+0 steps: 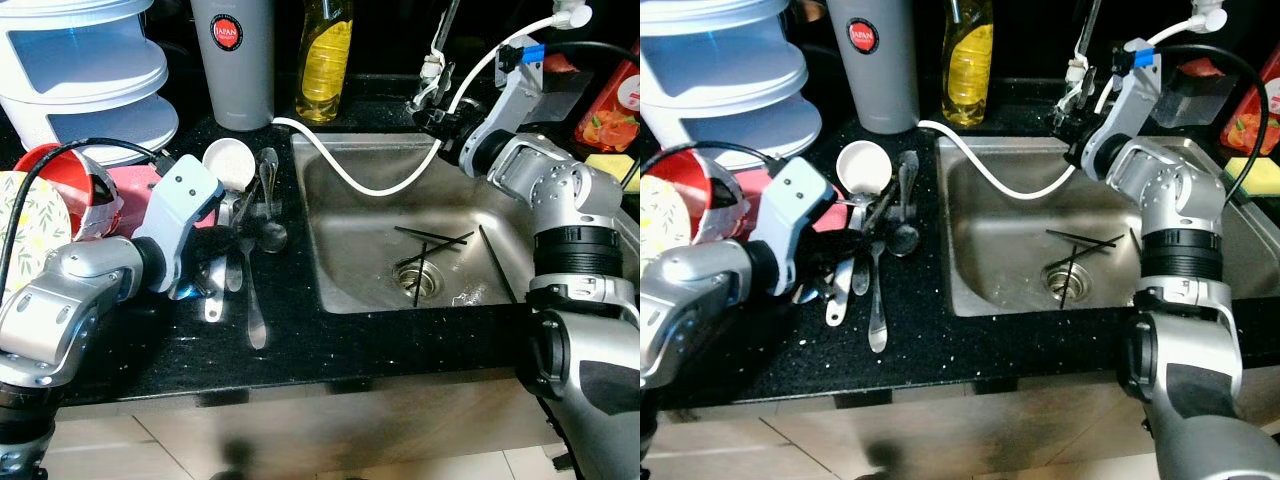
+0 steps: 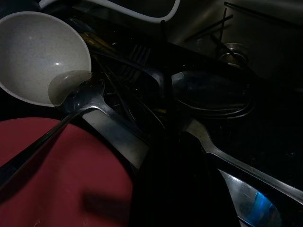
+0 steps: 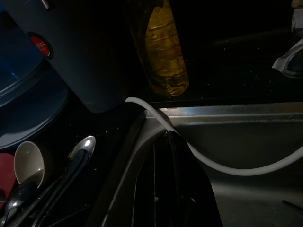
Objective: Kitchen organization
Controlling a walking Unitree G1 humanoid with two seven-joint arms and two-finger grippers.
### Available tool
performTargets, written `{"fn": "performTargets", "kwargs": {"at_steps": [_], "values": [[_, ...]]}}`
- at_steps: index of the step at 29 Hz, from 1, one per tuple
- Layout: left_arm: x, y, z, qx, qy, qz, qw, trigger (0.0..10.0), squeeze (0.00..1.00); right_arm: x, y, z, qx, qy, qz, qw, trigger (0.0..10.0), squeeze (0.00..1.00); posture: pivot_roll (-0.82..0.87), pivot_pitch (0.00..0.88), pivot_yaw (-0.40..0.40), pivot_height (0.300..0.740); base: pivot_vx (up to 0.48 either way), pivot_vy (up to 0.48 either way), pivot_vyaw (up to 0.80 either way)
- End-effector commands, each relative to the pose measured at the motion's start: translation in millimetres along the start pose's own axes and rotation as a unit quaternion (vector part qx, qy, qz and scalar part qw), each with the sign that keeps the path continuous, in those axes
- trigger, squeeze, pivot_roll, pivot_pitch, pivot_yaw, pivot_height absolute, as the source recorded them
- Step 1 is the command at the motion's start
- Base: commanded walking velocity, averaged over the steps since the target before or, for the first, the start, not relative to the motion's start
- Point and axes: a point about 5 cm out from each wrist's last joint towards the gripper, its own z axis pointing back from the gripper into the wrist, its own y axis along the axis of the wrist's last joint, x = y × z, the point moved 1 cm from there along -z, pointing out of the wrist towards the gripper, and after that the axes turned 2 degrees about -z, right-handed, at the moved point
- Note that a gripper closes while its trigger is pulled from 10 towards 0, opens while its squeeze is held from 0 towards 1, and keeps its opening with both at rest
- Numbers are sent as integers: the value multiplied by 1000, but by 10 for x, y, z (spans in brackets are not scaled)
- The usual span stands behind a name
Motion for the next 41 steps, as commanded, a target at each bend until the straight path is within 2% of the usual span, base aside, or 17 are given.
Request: {"fn": "performTargets", "kwargs": {"at_steps": [1, 4, 5, 6, 7, 8, 9, 16, 18, 21, 25, 28, 29, 34, 36, 37, 41], "values": [[16, -99, -33, -24, -10, 12, 1000, 0, 0, 22, 31, 25, 1, -4, 5, 1000, 10000, 0, 183, 0, -50, 740, 0, 0, 0], [2, -11, -21, -4, -2, 9, 1000, 0, 0, -6, 29, 1, 0, 1, 5, 1000, 10000, 0, 186, 0, -54, 740, 0, 0, 0], [-8, 115, -10, 33, 3, 12, 999, 0, 0, -13, 28, -7, -1, 3, 5, 1000, 10000, 0, 190, 0, -60, 740, 0, 0, 0], [-21, 219, 4, 63, 8, 15, 998, 1529, 0, -16, 27, -10, -1, 3, 6, 1000, 10000, 0, 190, 0, -60, 740, 0, 0, 0], [-29, 288, 16, 82, 12, 17, 996, 1529, 0, -18, 27, -12, -1, 4, 6, 1000, 10000, 0, 190, 0, -60, 740, 0, 0, 0], [-47, 410, 36, 115, 19, 19, 993, 10000, 0, -21, 26, -14, -2, 4, 6, 1000, 10000, 0, 190, 0, -65, 740, 0, 0, 0], [-68, 599, 66, 160, 27, 22, 987, 10000, 0, -28, 26, -18, -2, 6, 6, 1000, 10000, 0, 190, 0, -65, 740, 0, 0, 0], [-72, 845, -29, 200, 32, 41, 978, 10000, 0, -40, 34, -26, -2, 9, 7, 1000, 10000, 0, 188, 0, -68, 740, 0, 0, 0], [-62, 955, -278, 201, 35, 76, 976, 10000, 0, -61, 48, -38, -1, 12, 8, 1000, 10000, 0, 183, 0, -66, 740, 0, 0, 0], [-62, 976, -417, 194, 40, 91, 976, 10000, 0, -69, 55, -41, 1, 13, 9, 1000, 10000, 0, 182, 0, -65, 740, 0, 0, 0], [71, 1022, -978, 157, 42, 129, 978, 10000, 0, -65, 71, -14, 7, 13, 9, 1000, 10000, 0, 154, 0, -38, 740, 0, 0, 0], [222, 1064, -1090, 154, 13, 123, 980, 10000, 0, -49, 73, 19, 10, 10, 9, 1000, 10000, 0, 137, 0, -21, 740, 0, 0, 0], [294, 1075, -1127, 153, 0, 117, 981, 10000, 1000, -25, 80, 48, 13, 6, 8, 1000, 10000, 0, 132, 0, -15, 740, 0, 0, 0], [366, 1073, -1149, 153, -12, 112, 982, 10000, 1000, 6, 84, 89, 17, 0, 8, 1000, 10000, 0, 118, 0, -5, 740, 0, 0, 0], [388, 1089, -1064, 189, -8, 98, 977, 10000, 1000, 32, 75, 121, 17, -5, 7, 1000, 10000, 0, 113, 0, -2, 740, 0, 0, 0], [354, 1096, -993, 212, 6, 94, 973, 10000, 0, 37, 72, 128, 17, -6, 6, 1000, 10000, 0, 113, 0, -2, 740, 0, 0, 0], [231, 1080, -868, 237, 50, 91, 966, 10000, 0, 40, 65, 125, 16, -6, 6, 1000, 10000, 0, 121, 0, -9, 740, 0, 0, 0]]}}
